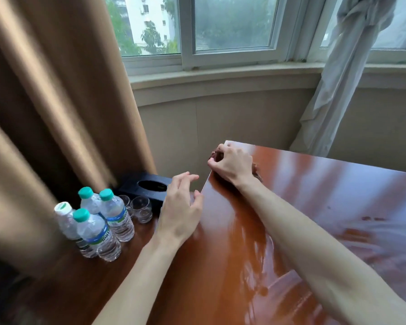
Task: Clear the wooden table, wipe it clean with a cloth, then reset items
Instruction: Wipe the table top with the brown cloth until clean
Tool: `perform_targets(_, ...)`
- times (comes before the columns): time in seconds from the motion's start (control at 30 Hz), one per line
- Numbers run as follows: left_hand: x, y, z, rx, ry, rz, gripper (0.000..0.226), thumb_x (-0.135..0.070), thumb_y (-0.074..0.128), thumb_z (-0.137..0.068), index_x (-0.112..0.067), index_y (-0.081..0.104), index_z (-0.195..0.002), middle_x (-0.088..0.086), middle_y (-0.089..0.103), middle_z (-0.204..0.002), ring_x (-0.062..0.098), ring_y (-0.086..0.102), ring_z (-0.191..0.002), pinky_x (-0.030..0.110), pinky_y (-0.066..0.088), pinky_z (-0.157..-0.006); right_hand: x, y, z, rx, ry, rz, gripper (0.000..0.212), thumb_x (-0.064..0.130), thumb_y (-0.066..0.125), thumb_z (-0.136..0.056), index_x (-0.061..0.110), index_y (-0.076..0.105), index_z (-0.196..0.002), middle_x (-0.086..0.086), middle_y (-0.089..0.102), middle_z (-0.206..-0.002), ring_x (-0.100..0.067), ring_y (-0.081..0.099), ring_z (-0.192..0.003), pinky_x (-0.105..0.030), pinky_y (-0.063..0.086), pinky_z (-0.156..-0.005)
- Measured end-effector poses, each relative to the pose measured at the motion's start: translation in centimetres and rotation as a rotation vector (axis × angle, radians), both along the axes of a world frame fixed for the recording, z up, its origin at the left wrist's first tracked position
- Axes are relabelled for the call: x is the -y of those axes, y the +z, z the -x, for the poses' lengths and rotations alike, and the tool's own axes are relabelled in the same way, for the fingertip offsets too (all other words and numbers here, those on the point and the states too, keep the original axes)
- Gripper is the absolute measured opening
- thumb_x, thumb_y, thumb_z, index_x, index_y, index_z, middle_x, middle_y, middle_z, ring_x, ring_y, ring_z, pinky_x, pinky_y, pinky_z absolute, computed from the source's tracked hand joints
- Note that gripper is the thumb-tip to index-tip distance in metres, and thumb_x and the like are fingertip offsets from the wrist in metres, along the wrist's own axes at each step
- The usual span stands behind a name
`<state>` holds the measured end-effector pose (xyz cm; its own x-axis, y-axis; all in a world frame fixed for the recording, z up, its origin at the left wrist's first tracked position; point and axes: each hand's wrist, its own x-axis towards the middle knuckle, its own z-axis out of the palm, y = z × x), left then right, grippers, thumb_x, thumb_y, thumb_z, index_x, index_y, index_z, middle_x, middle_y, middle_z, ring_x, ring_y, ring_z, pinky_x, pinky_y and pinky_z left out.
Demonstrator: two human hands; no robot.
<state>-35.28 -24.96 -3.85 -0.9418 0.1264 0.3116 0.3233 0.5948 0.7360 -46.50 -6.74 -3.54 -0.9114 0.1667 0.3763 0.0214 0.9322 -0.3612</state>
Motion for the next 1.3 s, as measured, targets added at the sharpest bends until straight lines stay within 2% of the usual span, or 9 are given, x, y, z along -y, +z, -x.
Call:
perform_targets(0.23,6.4,-0.6,-11.1,0.027,0.045,0.036,0.033,-0.011,0.051,-0.1,-0.011,0.06,-0.132,0.006,0.056,-0.133,0.02,0.051,-0.127,0.026,0.034,-0.108,8.4,-0.5,-19.9,-0.006,0.209,-0.022,0.033,0.057,0.059,-0.078,0.029,0.065,-0.092,0.008,0.054,-0.087,-0.023,0.058,-0.088,-0.032,0.044,-0.067)
perform_targets(0.43,8.9,-2.4,-19.9,0.083,0.059,-0.069,0.04,-0.029,0.041,-0.102,-0.016,0.057,-0.136,0.005,0.058,-0.136,0.019,0.055,-0.125,0.036,0.041,-0.108,11.8,0.2,-37.9,-0.048,0.453,0.026,0.03,0.055,0.055,-0.079,0.033,0.066,-0.097,0.01,0.056,-0.085,-0.017,0.053,-0.083,-0.032,0.045,-0.063)
perform_targets(0.53,8.7,-3.3,-21.2,0.067,0.031,-0.022,0.047,-0.037,0.035,-0.1,-0.019,0.055,-0.138,0.0,0.056,-0.139,0.019,0.051,-0.131,0.04,0.039,-0.111,10.0,1.2,-36.5,0.039,0.39,0.043,0.026,0.054,0.061,-0.079,0.033,0.067,-0.093,0.011,0.061,-0.089,-0.017,0.061,-0.09,-0.031,0.044,-0.07)
perform_targets(0.7,8.4,-4.3,-21.2,-0.054,0.019,0.236,0.046,-0.035,0.035,-0.104,-0.021,0.047,-0.147,-0.005,0.046,-0.148,0.02,0.044,-0.137,0.037,0.037,-0.11,10.5,1.0,-29.3,-0.028,-0.065,-0.036,0.033,0.053,0.057,-0.084,0.028,0.069,-0.101,-0.002,0.063,-0.105,-0.029,0.062,-0.101,-0.037,0.045,-0.08)
perform_targets(0.87,10.5,-3.4,-21.6,0.027,-0.153,0.109,0.055,-0.038,0.035,-0.097,-0.042,0.032,-0.152,-0.018,0.044,-0.147,0.007,0.046,-0.134,0.035,0.04,-0.111,12.4,-0.3,-33.6,-0.03,0.257,0.029,0.038,0.061,0.055,-0.083,0.035,0.068,-0.106,0.01,0.061,-0.095,-0.018,0.06,-0.092,-0.035,0.052,-0.074)
perform_targets(0.93,11.6,-3.2,-20.8,0.015,-0.189,0.198,0.051,-0.038,0.036,-0.104,-0.039,0.028,-0.154,-0.016,0.039,-0.153,0.007,0.039,-0.141,0.036,0.035,-0.115,11.7,0.7,-30.1,-0.001,0.292,0.015,0.035,0.058,0.061,-0.082,0.032,0.071,-0.104,0.009,0.064,-0.097,-0.02,0.065,-0.095,-0.036,0.054,-0.078)
perform_targets(1.07,13.8,-1.9,-20.1,0.012,-0.09,0.205,0.049,-0.034,0.035,-0.107,-0.028,0.033,-0.156,-0.012,0.035,-0.158,0.006,0.031,-0.145,0.026,0.026,-0.114,14.1,1.2,-25.2,-0.042,0.014,0.026,0.03,0.051,0.06,-0.082,0.027,0.07,-0.096,-0.001,0.063,-0.099,-0.03,0.062,-0.097,-0.036,0.048,-0.072)
perform_targets(1.23,14.9,-2.0,-18.7,0.016,0.018,0.071,0.043,-0.03,0.036,-0.108,-0.023,0.046,-0.149,-0.005,0.047,-0.151,0.006,0.039,-0.139,0.02,0.025,-0.11,15.8,0.2,-33.8,-0.045,0.364,0.071,0.032,0.057,0.057,-0.08,0.035,0.068,-0.1,0.012,0.059,-0.093,-0.013,0.058,-0.091,-0.03,0.048,-0.069)
perform_targets(1.3,14.5,-2.5,-18.8,0.052,0.022,-0.009,0.042,-0.03,0.036,-0.107,-0.022,0.049,-0.147,-0.005,0.051,-0.147,0.007,0.041,-0.138,0.022,0.028,-0.111,13.7,0.9,-32.2,0.005,0.327,0.036,0.028,0.052,0.063,-0.081,0.033,0.07,-0.099,0.011,0.062,-0.094,-0.016,0.062,-0.092,-0.03,0.045,-0.069)
